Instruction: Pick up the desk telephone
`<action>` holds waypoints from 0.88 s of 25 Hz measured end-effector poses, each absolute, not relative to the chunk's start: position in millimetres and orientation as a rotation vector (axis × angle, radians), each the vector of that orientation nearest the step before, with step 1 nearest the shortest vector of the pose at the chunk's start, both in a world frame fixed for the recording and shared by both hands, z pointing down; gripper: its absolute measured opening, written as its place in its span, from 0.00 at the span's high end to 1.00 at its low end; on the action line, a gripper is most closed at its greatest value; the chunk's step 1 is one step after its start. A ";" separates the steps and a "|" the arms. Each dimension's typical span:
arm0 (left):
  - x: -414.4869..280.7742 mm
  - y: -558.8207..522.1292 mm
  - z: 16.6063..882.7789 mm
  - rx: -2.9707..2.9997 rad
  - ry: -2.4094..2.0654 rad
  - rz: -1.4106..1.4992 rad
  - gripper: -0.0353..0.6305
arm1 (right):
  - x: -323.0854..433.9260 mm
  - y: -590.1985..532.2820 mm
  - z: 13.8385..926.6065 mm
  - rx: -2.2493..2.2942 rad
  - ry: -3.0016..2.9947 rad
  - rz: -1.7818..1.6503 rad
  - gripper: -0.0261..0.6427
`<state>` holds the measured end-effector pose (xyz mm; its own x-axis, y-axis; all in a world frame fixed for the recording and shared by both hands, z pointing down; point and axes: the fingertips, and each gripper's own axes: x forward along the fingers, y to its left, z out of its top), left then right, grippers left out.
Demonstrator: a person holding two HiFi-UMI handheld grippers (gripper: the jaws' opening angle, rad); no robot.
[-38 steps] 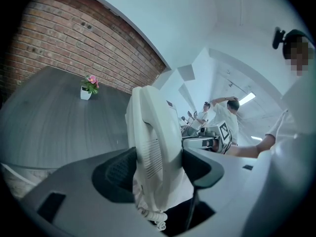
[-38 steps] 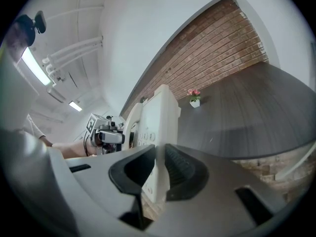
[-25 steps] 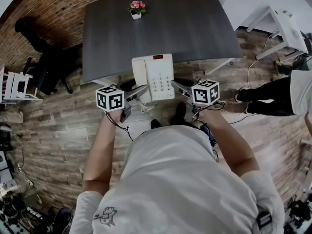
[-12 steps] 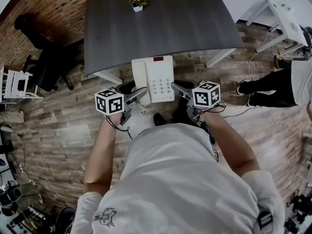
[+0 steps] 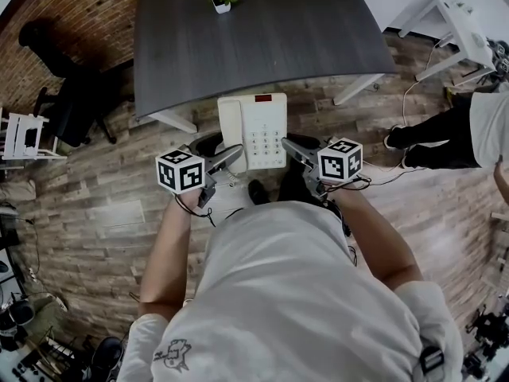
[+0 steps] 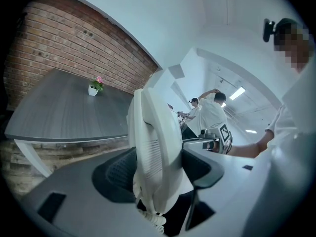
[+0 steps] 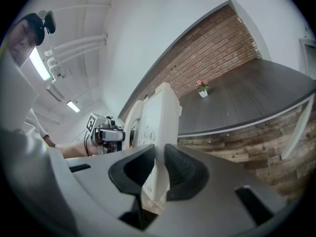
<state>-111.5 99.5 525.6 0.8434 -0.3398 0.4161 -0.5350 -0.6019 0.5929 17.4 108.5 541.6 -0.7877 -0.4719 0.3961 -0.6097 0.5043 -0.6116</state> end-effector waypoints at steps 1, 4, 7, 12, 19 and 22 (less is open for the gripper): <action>-111.4 99.5 525.4 2.270 -0.633 0.335 0.49 | 17.6 108.6 541.2 0.936 -2.567 1.150 0.86; -110.8 100.3 525.0 2.268 -0.629 0.329 0.49 | 18.5 108.8 539.7 0.939 -2.567 1.145 0.86; -111.0 100.0 525.7 2.264 -0.627 0.322 0.49 | 18.4 108.1 538.5 0.937 -2.568 1.141 0.86; -111.4 100.1 525.2 2.264 -0.630 0.314 0.49 | 18.1 107.4 537.3 0.937 -2.572 1.137 0.86; -112.7 99.0 525.2 2.265 -0.638 0.309 0.49 | 17.0 105.0 536.7 0.930 -2.577 1.124 0.86; -115.1 96.0 524.2 2.270 -0.647 0.309 0.49 | 14.2 101.2 535.7 0.923 -2.583 1.118 0.86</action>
<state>-115.1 96.0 524.2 0.8437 -0.3572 0.4008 -0.5362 -0.5964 0.5973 14.2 101.2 535.7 -0.7915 -0.4716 0.3887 -0.6062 0.5250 -0.5974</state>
